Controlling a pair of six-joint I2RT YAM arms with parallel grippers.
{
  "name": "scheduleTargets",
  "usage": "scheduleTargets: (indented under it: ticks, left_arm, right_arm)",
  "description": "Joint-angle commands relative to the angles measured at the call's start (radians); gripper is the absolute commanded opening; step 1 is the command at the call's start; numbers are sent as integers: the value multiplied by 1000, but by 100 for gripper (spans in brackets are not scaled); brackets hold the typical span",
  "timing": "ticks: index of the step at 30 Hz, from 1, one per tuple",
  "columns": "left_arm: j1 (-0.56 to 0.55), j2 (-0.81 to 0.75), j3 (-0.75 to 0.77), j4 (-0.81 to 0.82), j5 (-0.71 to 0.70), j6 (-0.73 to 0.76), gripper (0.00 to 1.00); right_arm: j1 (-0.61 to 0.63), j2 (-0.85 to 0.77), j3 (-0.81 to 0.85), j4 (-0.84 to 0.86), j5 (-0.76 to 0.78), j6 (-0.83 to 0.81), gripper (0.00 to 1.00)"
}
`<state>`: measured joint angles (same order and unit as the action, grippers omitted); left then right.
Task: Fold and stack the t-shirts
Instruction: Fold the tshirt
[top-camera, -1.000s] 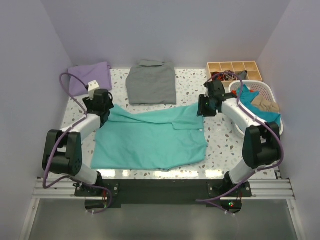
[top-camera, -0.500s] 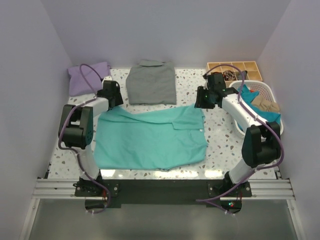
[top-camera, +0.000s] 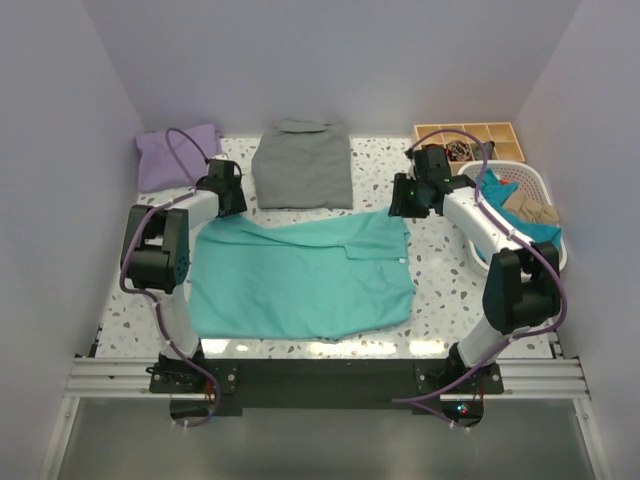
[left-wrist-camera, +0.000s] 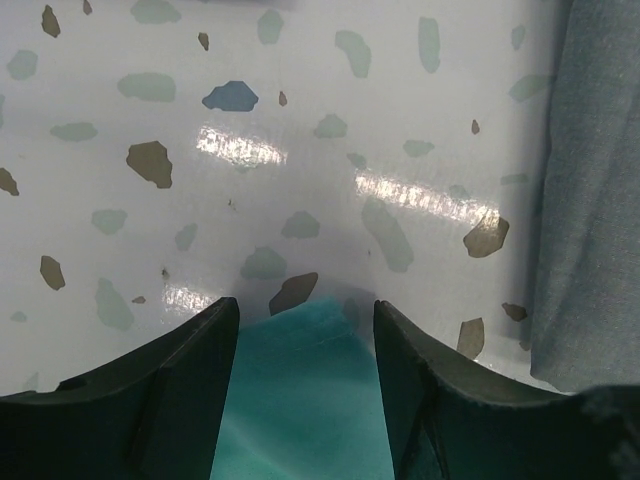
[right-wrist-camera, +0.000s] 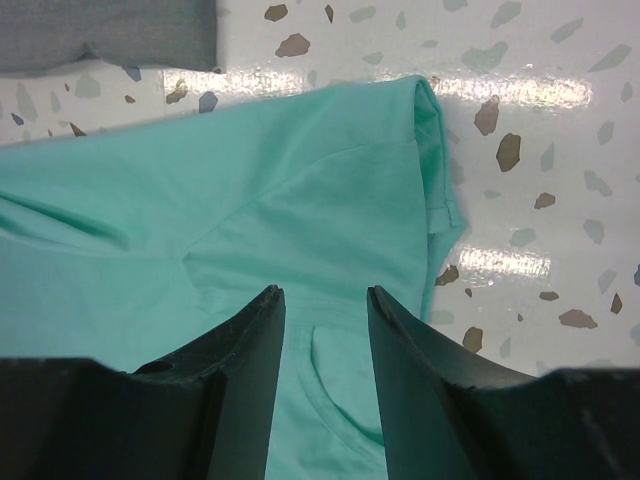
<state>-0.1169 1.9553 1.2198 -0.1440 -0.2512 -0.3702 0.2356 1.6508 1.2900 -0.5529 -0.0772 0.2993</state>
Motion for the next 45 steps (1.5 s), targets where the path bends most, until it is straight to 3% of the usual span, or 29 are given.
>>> scheduleTargets:
  ticks: [1,4,8,9,10,28,38,45]
  left_arm:
    - [5,16,24,-22,21,24,59]
    - [2,31,26,-19,18,22,46]
    - [3,42,33,-9,17,16,17]
    - [3,40,37,-3,18,14,4]
    - [2,37,40,-2,20,14,0]
    - [-24,-229,11,-51,-48,-18,0]
    - [-29,-397,-206,-51,-118,-76,0]
    - [-35,-510,-292,-45,-91,-111,0]
  right_arm:
    - [5,3,12,16,-7,3,43]
    - [4,0,12,18,-9,1,43]
    - [4,-6,2,19,-13,0,41]
    - [5,-8,-1,18,-13,0,40]
    - [4,-9,-4,19,-13,1,40]
    - [21,4,-77,31,-130,12,36]
    - [38,14,-89,25,-165,9,36]
    - [45,10,-101,16,-167,8,36]
